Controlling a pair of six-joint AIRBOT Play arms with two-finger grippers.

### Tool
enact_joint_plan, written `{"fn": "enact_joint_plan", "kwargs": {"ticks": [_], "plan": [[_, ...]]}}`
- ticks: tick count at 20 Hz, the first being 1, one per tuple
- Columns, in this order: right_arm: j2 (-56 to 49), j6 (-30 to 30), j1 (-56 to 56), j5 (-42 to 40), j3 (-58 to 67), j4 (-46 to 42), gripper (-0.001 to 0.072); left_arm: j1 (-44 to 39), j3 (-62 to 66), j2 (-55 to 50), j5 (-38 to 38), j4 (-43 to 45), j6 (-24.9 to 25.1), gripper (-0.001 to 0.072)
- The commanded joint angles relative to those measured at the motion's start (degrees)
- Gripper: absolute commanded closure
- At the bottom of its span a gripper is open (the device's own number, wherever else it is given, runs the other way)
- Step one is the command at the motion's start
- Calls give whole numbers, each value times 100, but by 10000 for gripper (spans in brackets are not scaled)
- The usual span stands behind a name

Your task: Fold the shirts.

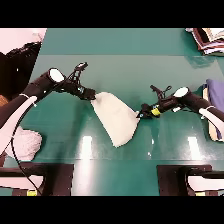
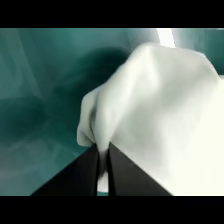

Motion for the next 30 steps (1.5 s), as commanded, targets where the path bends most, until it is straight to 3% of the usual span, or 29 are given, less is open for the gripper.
{"fn": "enact_joint_plan", "kwargs": {"ticks": [1, 5, 9, 13, 17, 21, 27, 30], "plan": [[190, -107, 7, -2, 476, -262, 689, 7, 57, 435, 61, 245, -129, 680], [1303, 76, -374, 470, 1665, -726, 690, 4, 680, 2000, -20, 1132, -205, 680], [2328, 308, -645, 645, 2992, -892, 691, 4, 1320, 3504, -101, 1132, -260, 680], [2879, 654, -651, 852, 3891, -1307, 690, -11, 1818, 4124, -601, 1123, -658, 680], [2669, 1034, -651, 1580, 4468, -1740, 690, -479, 1864, 3847, -1283, 1176, -750, 680], [2059, 1117, -551, 2260, 3805, -1755, 690, -973, 1056, 2973, -1775, 1226, -750, 680], [1563, 957, -210, 1585, 1626, -1735, 690, -1309, -1134, 1709, -1255, 1049, -737, 678], [1508, 957, -195, 1331, 1102, -1725, 690, -1309, -1569, 1493, -949, 855, -697, 678]]}}
